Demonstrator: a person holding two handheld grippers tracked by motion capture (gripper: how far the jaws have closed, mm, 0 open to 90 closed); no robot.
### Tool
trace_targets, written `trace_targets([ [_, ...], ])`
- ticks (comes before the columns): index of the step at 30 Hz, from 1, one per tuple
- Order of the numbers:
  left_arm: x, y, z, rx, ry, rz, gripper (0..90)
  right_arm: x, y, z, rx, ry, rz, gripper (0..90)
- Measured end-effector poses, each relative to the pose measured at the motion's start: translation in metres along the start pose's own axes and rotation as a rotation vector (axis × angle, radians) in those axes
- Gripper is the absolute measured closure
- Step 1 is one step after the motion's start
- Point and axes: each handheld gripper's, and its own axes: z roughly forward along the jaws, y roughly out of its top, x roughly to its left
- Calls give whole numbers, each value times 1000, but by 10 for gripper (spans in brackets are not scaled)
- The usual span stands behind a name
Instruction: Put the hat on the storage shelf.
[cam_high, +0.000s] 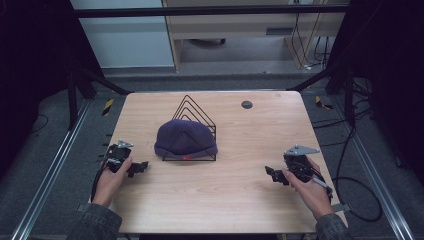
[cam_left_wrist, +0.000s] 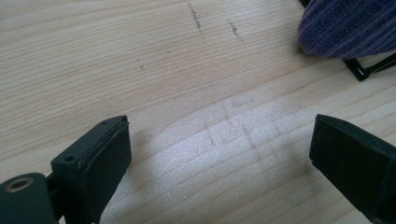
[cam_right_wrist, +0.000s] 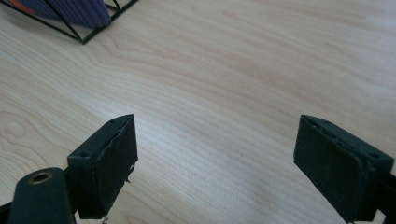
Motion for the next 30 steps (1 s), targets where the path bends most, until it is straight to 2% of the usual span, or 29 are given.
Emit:
trace_targets([
  [4, 0, -1, 1, 5, -1, 3, 42, -4, -8, 5, 9, -10, 18, 137],
  [6, 0, -1, 3, 18, 0, 6, 41, -6, -11, 6, 2, -15, 47, 137],
  [11, -1, -2, 4, 13, 0, 9, 11, -13, -17, 9, -7, -70, 78, 138],
  [16, 0, -4, 5, 1, -4, 10, 0, -17, -23, 8, -5, -85, 117, 133],
  [23, 0, -4, 5, -2, -5, 11, 0, -18, -30, 14, 34, -95, 113, 121],
  [28, 0, -5, 5, -3, -6, 11, 0, -16, -34, 18, 63, -79, 118, 106],
  [30, -1, -5, 5, -3, -6, 11, 0, -15, -36, 20, 66, -93, 103, 102],
])
